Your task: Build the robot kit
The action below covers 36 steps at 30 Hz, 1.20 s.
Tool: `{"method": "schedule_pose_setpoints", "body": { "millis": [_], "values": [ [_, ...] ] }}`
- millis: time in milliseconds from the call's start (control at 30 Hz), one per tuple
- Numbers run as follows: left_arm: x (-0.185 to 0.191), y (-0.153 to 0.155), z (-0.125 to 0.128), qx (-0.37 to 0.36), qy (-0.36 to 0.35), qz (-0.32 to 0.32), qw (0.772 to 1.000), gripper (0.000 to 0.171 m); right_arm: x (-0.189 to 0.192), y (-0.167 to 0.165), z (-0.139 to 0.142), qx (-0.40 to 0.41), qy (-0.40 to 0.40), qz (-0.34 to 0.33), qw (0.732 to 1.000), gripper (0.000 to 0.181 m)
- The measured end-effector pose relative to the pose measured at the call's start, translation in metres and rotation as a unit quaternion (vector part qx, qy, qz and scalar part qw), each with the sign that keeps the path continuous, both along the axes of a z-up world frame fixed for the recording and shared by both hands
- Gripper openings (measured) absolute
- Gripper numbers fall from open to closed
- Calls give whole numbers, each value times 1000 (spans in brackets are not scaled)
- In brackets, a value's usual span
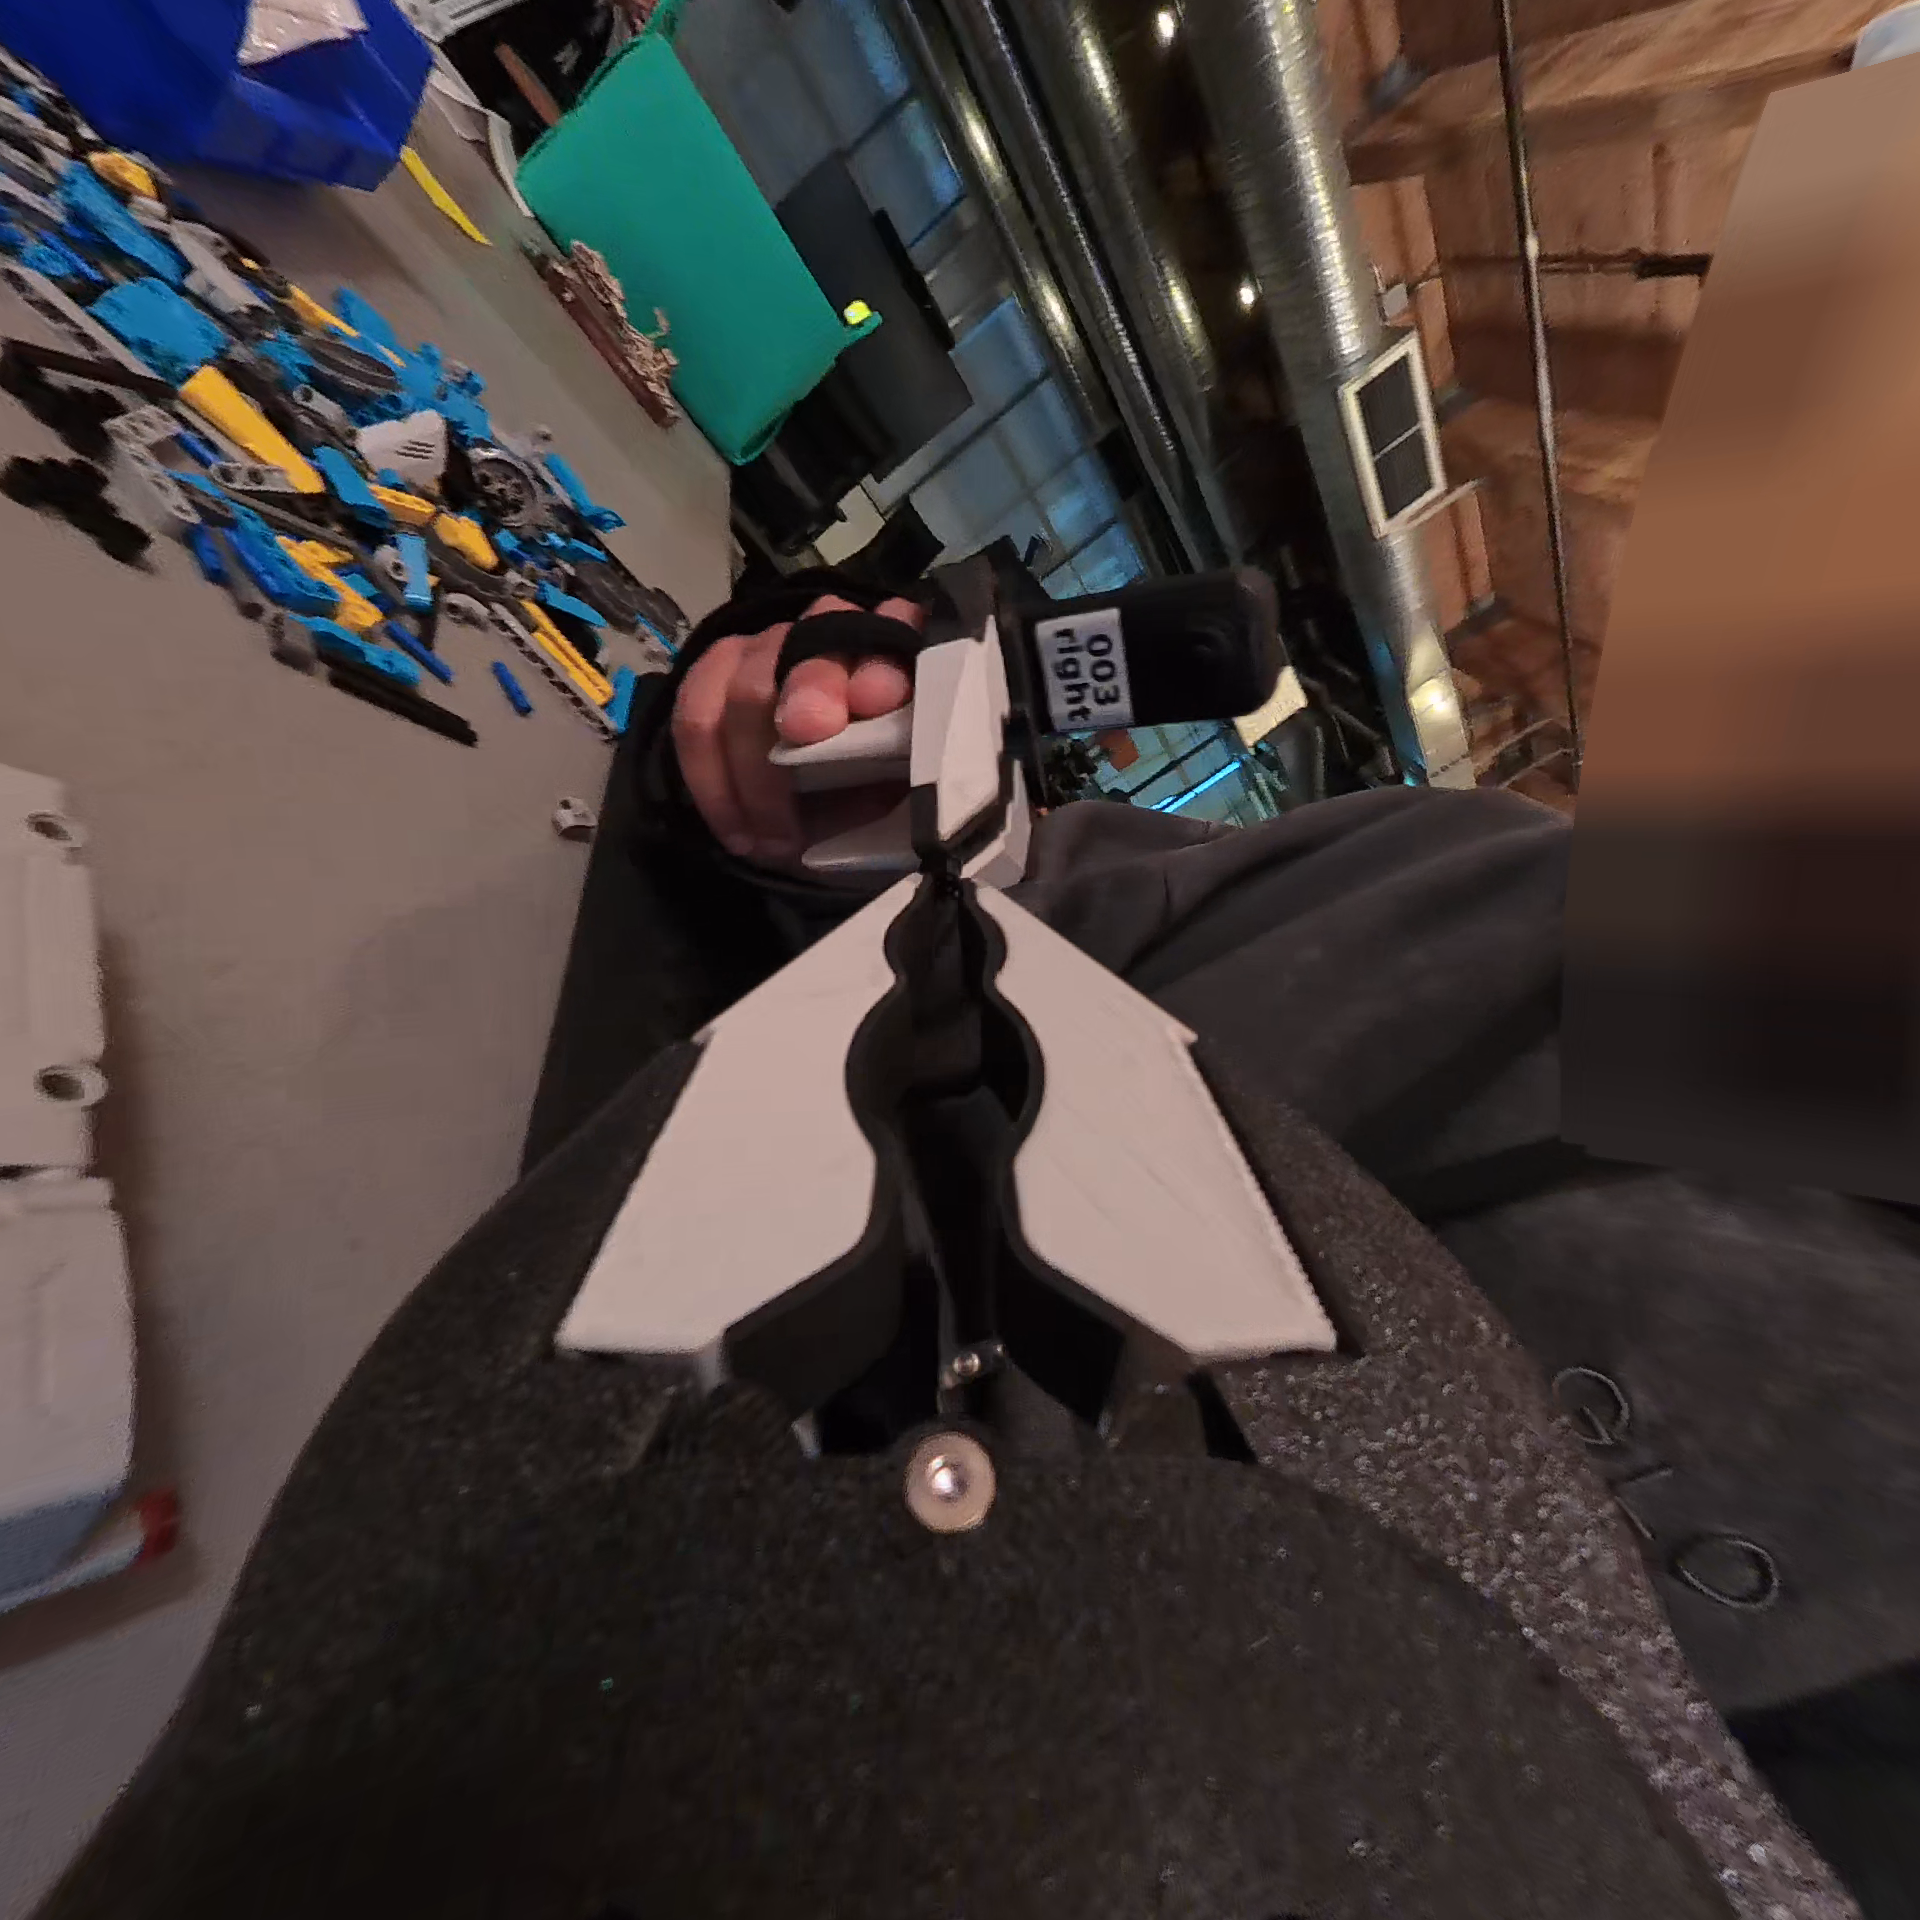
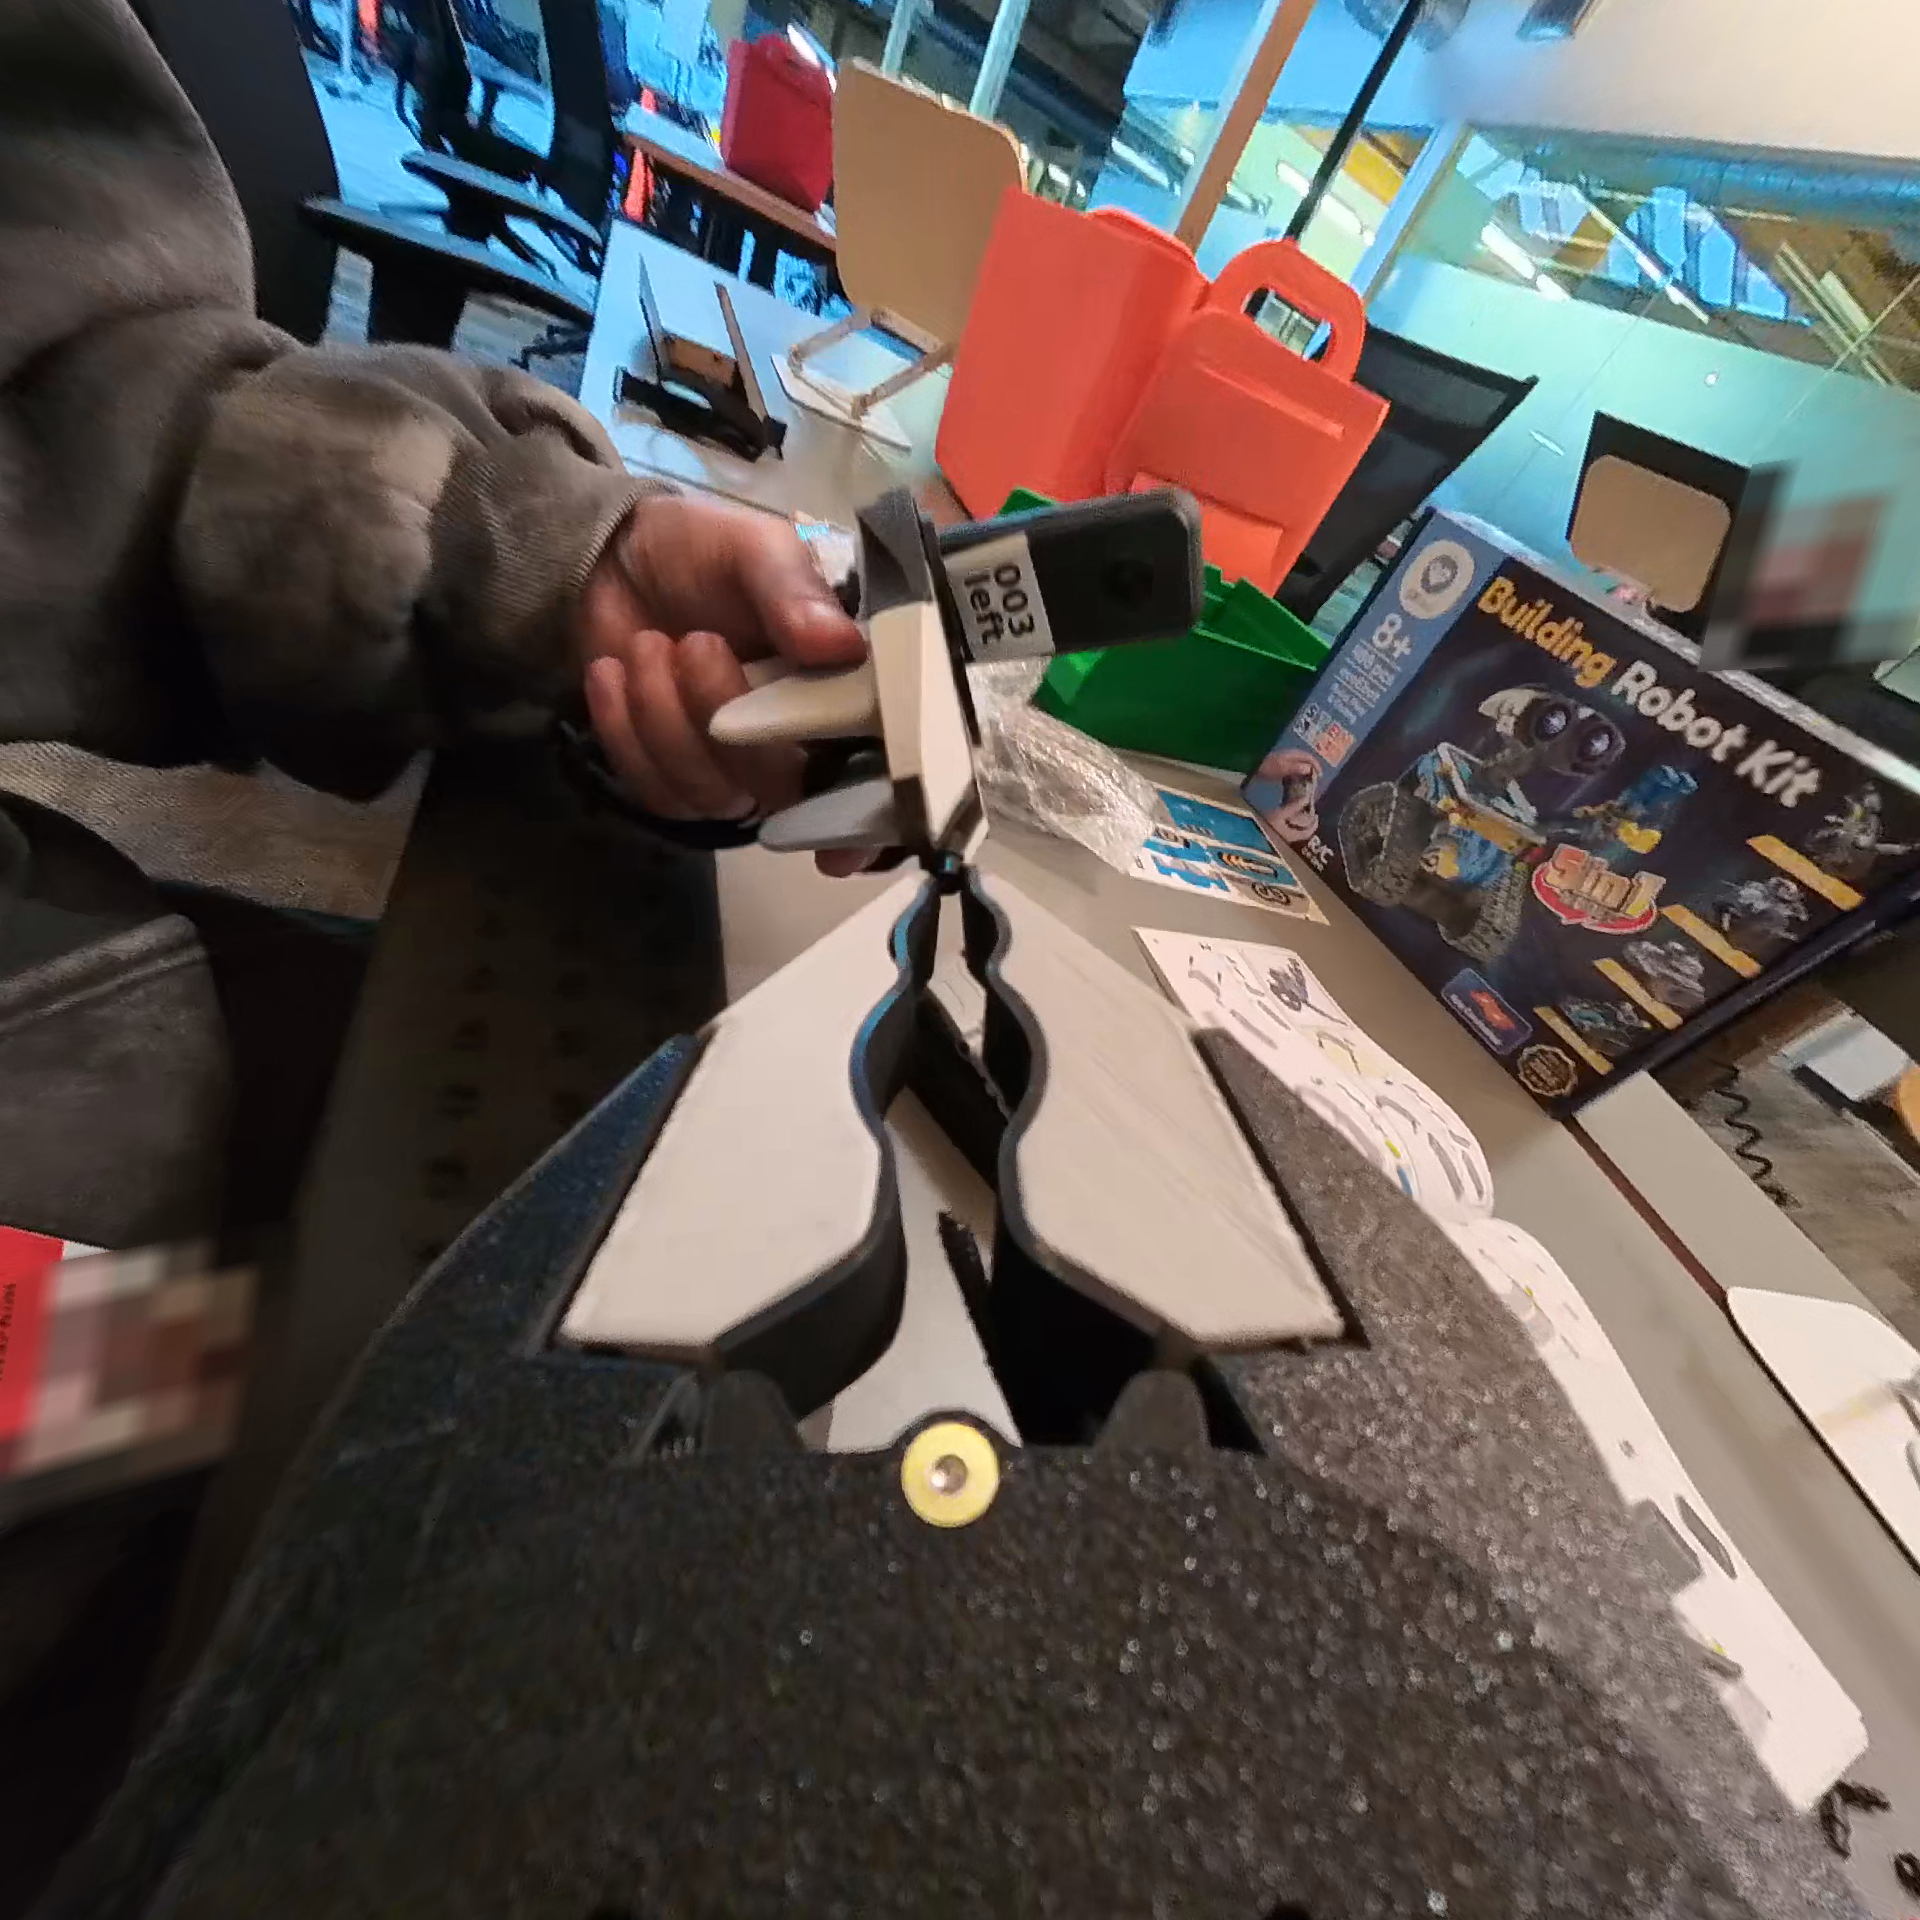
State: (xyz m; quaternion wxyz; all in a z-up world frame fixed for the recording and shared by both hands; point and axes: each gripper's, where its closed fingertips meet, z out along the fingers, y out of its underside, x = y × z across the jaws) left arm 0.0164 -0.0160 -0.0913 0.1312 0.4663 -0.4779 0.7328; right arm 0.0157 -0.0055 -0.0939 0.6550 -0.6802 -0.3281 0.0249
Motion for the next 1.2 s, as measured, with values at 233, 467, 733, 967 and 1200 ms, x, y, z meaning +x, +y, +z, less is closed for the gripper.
{"method": "schedule_pose_setpoints", "body": {
  "millis": [233, 467, 733, 967, 1200],
  "values": [
    [3, 7, -6, 24, 3, 22, 999, 4, 0, 3, -8, -13, -13, -7, 1000, 3],
    [-2, 4, -3, 24, -8, 8, 1000, 3, -5, 0, -5, -9, 1, 13, 1000, 3],
    [-4, 1, -3, -19, -2, -12, 1000, 3, -8, -2, -5, -8, 2, 21, 1000, 3],
    [-3, 0, -6, -30, 8, -12, 999, 4, -8, -2, -6, -26, 14, 26, 999, 3],
    [-16, 60, -42, 307, -12, 121, 944, 46, -1, 1, -28, -182, 11, 51, 982, 3]
  ]
}}
